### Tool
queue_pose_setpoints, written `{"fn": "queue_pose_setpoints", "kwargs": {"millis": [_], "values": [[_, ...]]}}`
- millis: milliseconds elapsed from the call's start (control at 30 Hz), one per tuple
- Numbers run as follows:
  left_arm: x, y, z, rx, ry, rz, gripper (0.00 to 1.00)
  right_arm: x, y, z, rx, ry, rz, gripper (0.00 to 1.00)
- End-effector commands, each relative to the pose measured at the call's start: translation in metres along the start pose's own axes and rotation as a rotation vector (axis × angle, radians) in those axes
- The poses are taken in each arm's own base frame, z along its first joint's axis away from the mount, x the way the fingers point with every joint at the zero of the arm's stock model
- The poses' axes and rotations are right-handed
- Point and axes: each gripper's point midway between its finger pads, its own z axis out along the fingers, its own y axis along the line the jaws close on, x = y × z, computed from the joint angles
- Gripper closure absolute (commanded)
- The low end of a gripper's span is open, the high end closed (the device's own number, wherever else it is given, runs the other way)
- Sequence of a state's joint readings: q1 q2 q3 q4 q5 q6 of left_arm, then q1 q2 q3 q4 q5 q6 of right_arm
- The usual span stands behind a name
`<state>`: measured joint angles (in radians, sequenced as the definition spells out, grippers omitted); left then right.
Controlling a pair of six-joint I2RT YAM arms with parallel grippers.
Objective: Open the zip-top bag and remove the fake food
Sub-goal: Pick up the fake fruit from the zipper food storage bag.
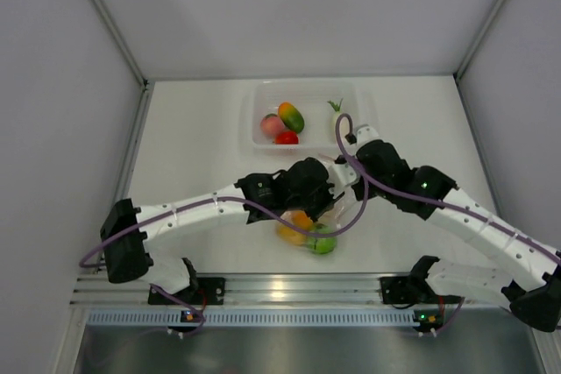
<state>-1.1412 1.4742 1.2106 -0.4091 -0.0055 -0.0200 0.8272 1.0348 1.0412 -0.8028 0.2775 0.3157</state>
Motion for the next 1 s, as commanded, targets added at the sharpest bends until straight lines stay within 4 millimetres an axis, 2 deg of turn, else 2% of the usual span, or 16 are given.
{"fn": "queue_pose_setpoints", "kwargs": {"millis": [0, 67, 100, 300, 433, 567, 600, 700, 800, 967], "values": [[0.010, 0.034, -0.010, -0.204, 0.053, -0.119, 0.77, -0.041, 0.044, -0.029, -0.243, -0.145, -0.031, 1.00], [-0.002, 0.034, -0.015, -0.207, 0.020, -0.147, 0.82, -0.040, 0.058, -0.035, -0.339, -0.142, -0.058, 1.00], [-0.006, 0.031, -0.017, -0.191, 0.010, -0.157, 0.83, -0.038, 0.072, -0.043, -0.427, -0.137, -0.071, 1.00], [-0.007, 0.025, -0.016, -0.170, 0.006, -0.202, 0.86, -0.043, 0.080, -0.065, -0.501, -0.173, -0.063, 1.00], [-0.016, 0.026, -0.021, -0.192, -0.025, -0.237, 0.87, -0.047, 0.078, -0.075, -0.505, -0.195, -0.067, 1.00], [-0.019, 0.005, -0.021, -0.092, -0.018, -0.210, 0.88, -0.049, 0.060, -0.072, -0.400, -0.202, -0.048, 1.00], [-0.016, -0.002, -0.020, -0.083, -0.009, -0.194, 0.91, -0.054, 0.047, -0.068, -0.317, -0.217, -0.022, 1.00], [-0.004, -0.012, -0.020, -0.107, 0.007, -0.170, 0.96, -0.053, 0.028, -0.058, -0.196, -0.205, 0.003, 1.00], [0.007, -0.020, -0.025, -0.122, 0.006, -0.178, 0.98, -0.047, 0.018, -0.048, -0.120, -0.169, -0.007, 1.00], [0.021, -0.024, -0.023, -0.120, 0.024, -0.177, 1.00, -0.042, 0.017, -0.035, -0.097, -0.144, -0.017, 1.00]]}}
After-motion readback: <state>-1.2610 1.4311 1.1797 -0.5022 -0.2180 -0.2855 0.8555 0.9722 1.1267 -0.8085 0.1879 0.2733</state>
